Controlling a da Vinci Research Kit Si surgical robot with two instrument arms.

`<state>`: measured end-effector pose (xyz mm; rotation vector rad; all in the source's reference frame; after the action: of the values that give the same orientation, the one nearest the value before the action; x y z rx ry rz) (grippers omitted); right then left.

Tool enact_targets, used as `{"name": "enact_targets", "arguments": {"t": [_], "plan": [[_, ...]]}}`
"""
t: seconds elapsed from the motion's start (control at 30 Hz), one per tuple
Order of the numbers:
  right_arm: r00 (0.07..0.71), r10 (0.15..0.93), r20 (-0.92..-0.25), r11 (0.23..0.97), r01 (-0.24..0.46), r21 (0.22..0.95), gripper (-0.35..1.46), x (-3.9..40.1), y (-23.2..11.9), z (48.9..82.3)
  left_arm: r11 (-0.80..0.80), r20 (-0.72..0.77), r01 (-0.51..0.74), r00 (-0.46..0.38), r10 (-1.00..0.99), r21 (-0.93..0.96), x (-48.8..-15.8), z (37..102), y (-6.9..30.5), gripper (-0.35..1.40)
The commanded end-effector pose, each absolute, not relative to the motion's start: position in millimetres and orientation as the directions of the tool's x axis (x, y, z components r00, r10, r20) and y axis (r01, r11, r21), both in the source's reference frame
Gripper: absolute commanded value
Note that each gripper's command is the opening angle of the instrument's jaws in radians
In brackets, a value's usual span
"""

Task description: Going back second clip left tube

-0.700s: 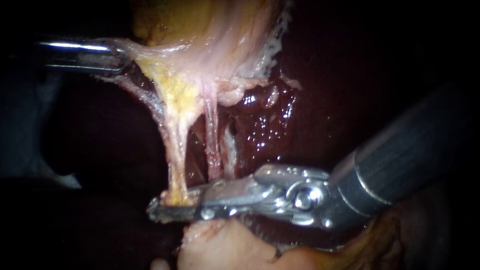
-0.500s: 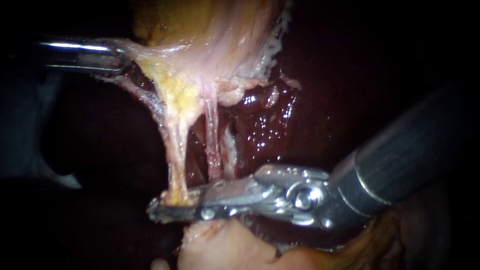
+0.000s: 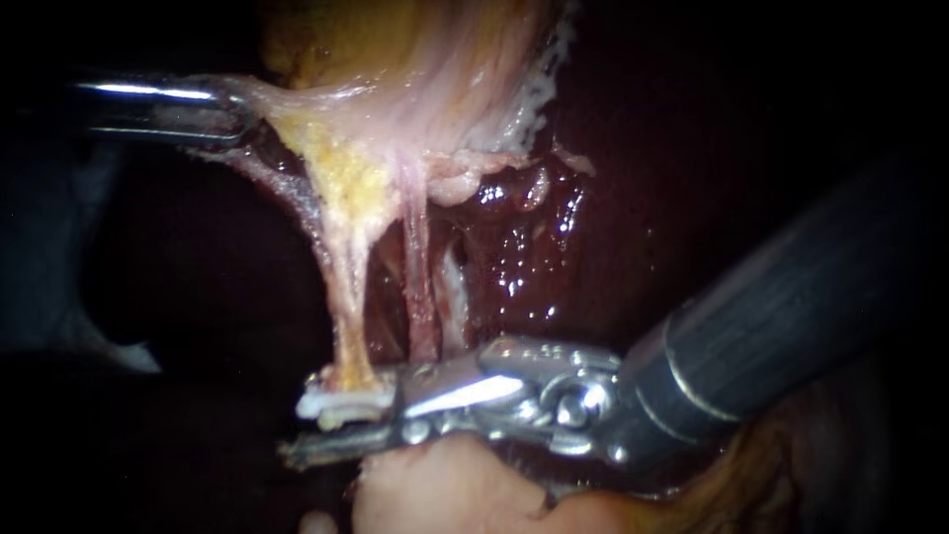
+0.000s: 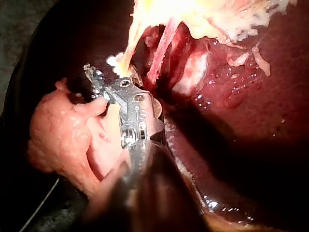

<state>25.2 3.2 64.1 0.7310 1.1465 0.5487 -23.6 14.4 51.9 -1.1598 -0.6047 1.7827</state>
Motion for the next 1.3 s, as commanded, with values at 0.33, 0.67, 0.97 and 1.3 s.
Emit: {"name": "enact_targets", "arguments": {"t": [0.33, 0.67, 0.97, 1.3], "plan": [[0.360, 0.595, -0.719, 0.779, -0.040, 0.625, 0.50, 21.7, 4.7, 65.8, -0.478, -0.456, -0.419, -0.158, 0.876, -0.772, -23.6, 51.9, 14.4, -0.35], [0.370, 0.402, -0.838, 0.895, 0.036, 0.445, 0.50, 14.4, 5.5, 64.0, -0.478, -0.456, -0.418, -0.158, 0.876, -0.772, -23.5, 51.9, 14.4, -0.35], [0.371, 0.316, -0.873, 0.928, 0.071, 0.366, 0.50, 7.3, 8.0, 61.8, -0.478, -0.456, -0.418, -0.158, 0.876, -0.773, -23.5, 51.9, 14.4, -0.35], [0.378, 0.294, -0.878, 0.938, 0.063, 0.342, 0.50, 3.9, 9.7, 60.6, -0.478, -0.456, -0.418, -0.158, 0.876, -0.772, -23.6, 51.9, 14.4, -0.35]]}}
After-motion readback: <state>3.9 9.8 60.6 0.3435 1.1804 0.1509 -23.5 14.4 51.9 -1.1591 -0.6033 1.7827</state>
